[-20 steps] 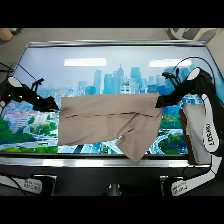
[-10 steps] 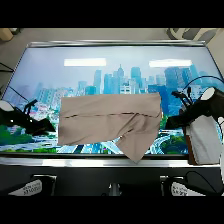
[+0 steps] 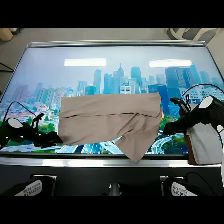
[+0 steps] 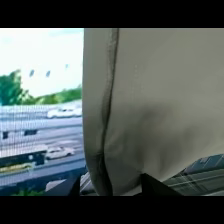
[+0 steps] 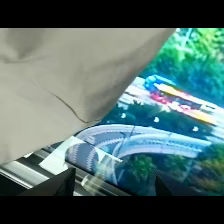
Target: Fold the shirts.
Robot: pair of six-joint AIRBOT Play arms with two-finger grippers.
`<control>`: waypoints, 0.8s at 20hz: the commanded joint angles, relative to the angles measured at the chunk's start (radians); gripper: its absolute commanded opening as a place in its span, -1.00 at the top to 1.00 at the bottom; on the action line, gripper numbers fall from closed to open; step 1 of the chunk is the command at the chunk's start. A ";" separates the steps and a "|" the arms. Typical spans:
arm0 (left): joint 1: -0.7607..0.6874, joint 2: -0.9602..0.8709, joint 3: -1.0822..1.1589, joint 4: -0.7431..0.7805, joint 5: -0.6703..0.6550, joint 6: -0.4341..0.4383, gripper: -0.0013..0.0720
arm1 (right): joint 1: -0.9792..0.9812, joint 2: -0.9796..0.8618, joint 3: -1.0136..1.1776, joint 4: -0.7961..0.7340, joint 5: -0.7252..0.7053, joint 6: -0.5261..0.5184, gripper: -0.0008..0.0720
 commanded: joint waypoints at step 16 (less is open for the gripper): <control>-0.010 0.014 -0.018 -0.054 0.084 0.005 0.90 | 0.165 0.027 -0.323 0.270 -0.352 -0.035 0.93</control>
